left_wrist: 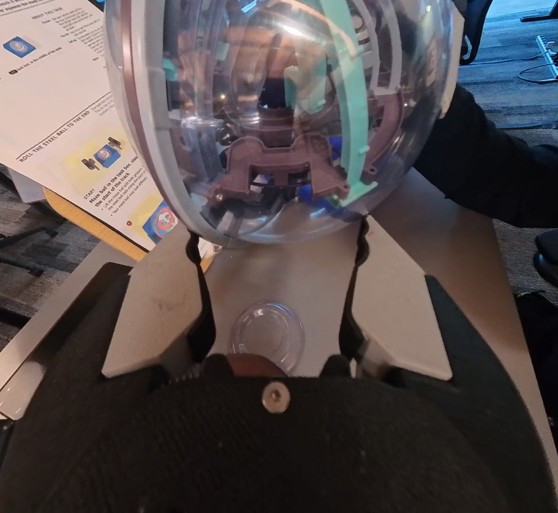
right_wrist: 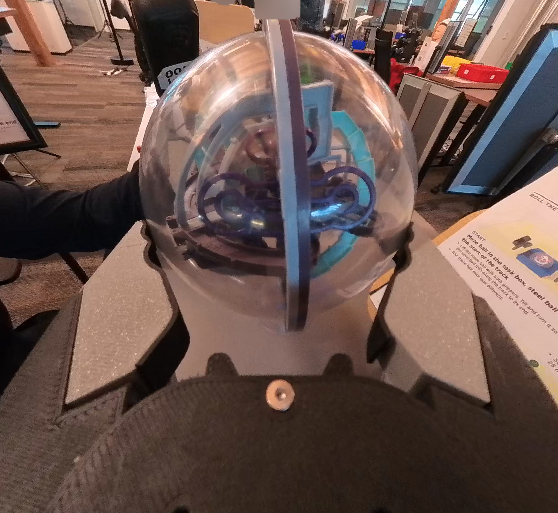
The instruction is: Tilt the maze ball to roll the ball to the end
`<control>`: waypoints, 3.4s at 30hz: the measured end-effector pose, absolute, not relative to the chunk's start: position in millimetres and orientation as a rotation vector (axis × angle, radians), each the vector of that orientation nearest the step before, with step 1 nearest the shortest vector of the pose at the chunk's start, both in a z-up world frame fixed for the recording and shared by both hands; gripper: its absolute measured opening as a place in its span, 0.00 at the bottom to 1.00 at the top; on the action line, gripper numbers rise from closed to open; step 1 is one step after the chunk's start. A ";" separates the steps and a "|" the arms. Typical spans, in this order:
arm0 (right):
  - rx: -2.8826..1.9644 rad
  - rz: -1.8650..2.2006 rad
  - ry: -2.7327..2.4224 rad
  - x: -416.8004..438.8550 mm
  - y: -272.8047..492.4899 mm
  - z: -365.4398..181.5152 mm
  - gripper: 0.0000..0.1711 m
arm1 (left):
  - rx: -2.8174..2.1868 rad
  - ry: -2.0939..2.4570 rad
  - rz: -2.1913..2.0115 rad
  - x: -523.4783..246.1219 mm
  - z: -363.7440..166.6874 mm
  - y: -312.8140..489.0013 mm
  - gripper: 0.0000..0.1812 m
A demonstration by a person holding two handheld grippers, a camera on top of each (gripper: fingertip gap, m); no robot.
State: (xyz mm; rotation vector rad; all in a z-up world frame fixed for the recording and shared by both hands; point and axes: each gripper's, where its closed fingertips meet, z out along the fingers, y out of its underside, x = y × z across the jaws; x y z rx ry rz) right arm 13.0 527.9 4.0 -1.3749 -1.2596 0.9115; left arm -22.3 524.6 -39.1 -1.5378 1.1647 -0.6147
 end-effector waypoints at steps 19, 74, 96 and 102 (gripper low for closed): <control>-1.402 0.933 -1.260 12.0 532.2 -2.7 0.89 | -1.579 1.163 -0.617 -24.2 -45.4 527.7 0.57; -1.470 1.116 -1.201 -0.8 537.7 -13.3 0.90 | -1.652 1.147 -0.658 -43.2 -48.2 526.6 0.52; -1.549 1.273 -1.161 -5.5 540.7 -23.6 0.89 | -1.682 1.115 -0.679 -51.2 -50.5 527.5 0.50; -1.588 1.314 -1.118 -7.3 547.7 -29.7 0.89 | -1.714 1.090 -0.691 -51.1 -58.4 534.0 0.51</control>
